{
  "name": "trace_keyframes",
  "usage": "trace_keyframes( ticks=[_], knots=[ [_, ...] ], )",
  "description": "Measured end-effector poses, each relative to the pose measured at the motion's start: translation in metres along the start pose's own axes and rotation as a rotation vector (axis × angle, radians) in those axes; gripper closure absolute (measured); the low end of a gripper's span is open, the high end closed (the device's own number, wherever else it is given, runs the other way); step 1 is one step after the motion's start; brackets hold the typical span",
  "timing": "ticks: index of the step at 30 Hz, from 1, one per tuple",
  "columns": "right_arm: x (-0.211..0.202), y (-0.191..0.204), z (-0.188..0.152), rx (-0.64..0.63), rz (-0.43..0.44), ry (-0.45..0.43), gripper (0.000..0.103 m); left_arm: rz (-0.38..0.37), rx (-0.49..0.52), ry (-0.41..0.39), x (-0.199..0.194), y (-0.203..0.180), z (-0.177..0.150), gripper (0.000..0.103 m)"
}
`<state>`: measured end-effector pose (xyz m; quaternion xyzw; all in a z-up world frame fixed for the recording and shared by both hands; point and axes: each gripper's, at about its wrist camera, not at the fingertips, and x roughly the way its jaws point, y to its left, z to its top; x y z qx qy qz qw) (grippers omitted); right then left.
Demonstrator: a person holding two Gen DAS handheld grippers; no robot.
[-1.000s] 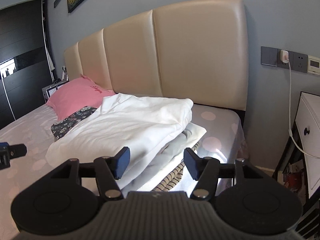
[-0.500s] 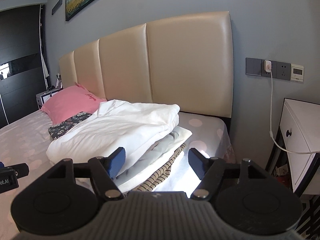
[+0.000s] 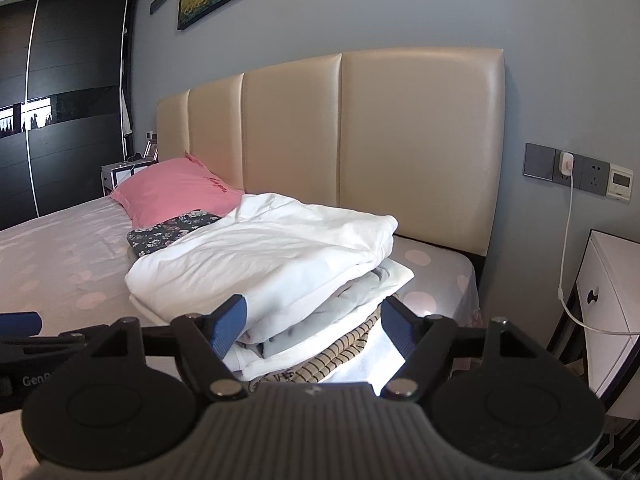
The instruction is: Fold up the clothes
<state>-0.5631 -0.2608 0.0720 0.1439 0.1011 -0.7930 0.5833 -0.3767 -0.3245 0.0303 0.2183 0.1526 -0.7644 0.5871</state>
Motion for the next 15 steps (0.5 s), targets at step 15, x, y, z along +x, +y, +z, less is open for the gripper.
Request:
trace_keyframes(
  ticks=[15],
  knots=[
    [0.0047,0.0102,-0.0014,-0.025,0.016,0.009,0.026,0.02,-0.021,-0.001,0.0057,0.0045,0.0003,0.03]
  ],
)
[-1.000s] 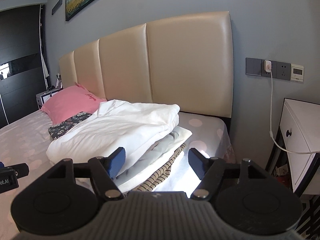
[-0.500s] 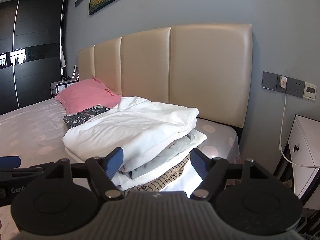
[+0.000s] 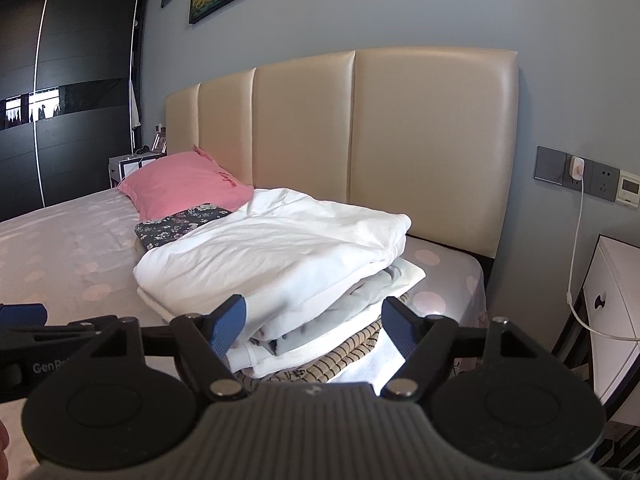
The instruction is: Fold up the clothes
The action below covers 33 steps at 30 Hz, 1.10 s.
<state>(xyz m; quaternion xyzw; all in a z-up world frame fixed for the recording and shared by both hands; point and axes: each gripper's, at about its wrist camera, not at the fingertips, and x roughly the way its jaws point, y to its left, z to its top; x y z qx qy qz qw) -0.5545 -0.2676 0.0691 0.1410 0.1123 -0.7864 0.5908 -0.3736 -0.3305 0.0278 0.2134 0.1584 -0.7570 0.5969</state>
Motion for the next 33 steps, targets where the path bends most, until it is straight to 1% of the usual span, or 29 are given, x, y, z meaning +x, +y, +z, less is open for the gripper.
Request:
trace_keyframes(
  ticks=[10,24,33],
  knots=[
    [-0.0018,0.0031,-0.0001,-0.012,-0.002,-0.002,0.026,-0.008,0.005,0.002,0.0,0.0015,-0.0002,0.03],
    [-0.0031,0.0065,0.0006,-0.025,0.004,-0.009,0.026,0.009,0.015,-0.03,-0.0033,0.0004,0.0019,0.03],
    [-0.0041,0.0075,0.0003,-0.025,0.008,-0.01,0.026,0.004,0.028,-0.037,-0.0066,-0.0013,0.0018,0.03]
  ],
)
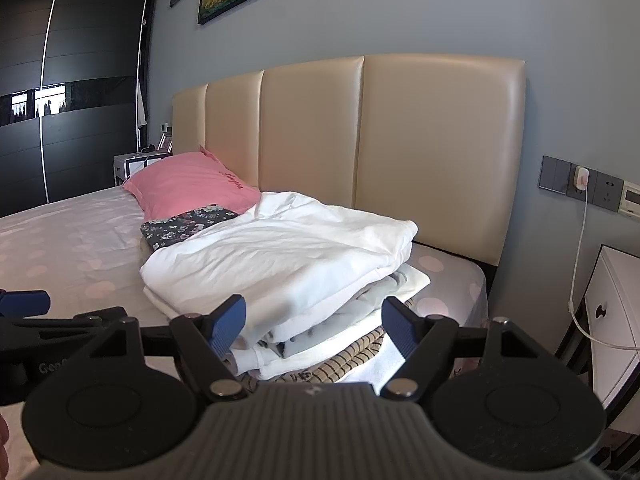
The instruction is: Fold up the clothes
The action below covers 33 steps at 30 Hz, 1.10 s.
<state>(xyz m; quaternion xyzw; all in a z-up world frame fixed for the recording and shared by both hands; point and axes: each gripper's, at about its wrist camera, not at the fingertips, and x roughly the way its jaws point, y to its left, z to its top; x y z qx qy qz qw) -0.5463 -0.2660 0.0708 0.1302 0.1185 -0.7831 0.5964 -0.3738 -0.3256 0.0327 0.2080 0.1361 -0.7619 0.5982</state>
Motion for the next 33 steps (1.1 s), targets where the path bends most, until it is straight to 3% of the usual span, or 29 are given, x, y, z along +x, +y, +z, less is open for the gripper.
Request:
trace_keyframes(
  ticks=[33],
  knots=[
    [0.0011,0.002,-0.0005,-0.001,0.014,0.0,0.026,-0.007,0.011,-0.011,-0.0063,-0.0031,0.0017,0.03]
  ],
)
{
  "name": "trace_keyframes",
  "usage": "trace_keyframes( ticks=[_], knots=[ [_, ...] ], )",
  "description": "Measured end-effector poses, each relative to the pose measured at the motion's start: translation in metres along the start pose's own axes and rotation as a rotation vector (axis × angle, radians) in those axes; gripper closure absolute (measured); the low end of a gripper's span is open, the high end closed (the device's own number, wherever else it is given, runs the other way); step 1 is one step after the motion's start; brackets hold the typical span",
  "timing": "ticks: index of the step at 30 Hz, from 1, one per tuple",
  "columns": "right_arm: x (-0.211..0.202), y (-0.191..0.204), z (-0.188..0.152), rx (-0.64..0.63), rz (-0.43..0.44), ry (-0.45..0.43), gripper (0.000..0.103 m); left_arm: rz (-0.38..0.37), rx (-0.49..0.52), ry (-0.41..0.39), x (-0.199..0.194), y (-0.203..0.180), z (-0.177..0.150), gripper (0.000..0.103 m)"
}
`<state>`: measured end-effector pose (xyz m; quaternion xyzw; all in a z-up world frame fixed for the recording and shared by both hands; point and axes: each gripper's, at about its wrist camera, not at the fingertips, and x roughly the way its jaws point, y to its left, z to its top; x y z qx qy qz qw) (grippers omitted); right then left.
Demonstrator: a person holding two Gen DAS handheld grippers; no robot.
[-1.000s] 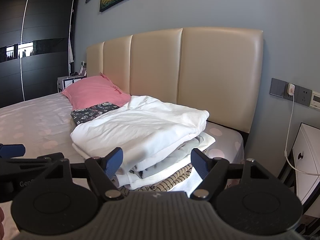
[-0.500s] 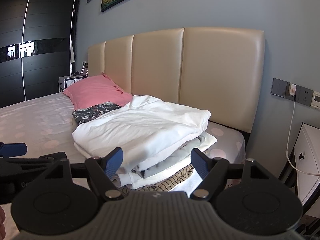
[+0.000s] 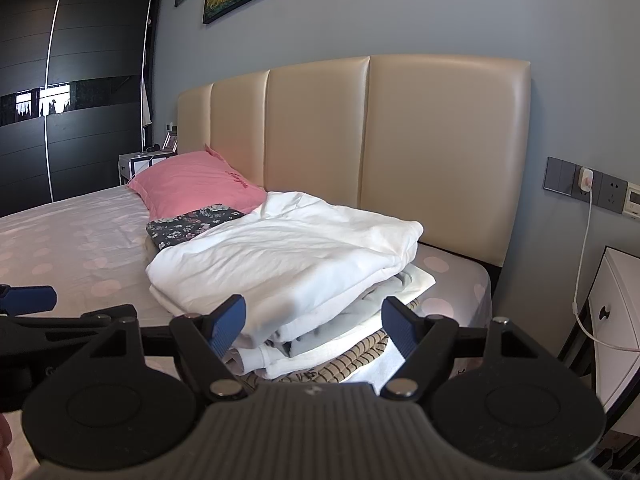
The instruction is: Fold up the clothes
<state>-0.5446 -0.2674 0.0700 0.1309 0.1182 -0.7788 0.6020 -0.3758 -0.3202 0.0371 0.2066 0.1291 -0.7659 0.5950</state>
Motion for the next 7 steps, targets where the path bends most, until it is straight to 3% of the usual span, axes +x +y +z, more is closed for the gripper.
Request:
trace_keyframes(
  ticks=[7],
  knots=[
    [-0.0009,0.0002,0.0,0.001,0.0,-0.001,0.026,-0.005,-0.007,-0.003,-0.0007,0.0006,-0.0005,0.03]
  ],
)
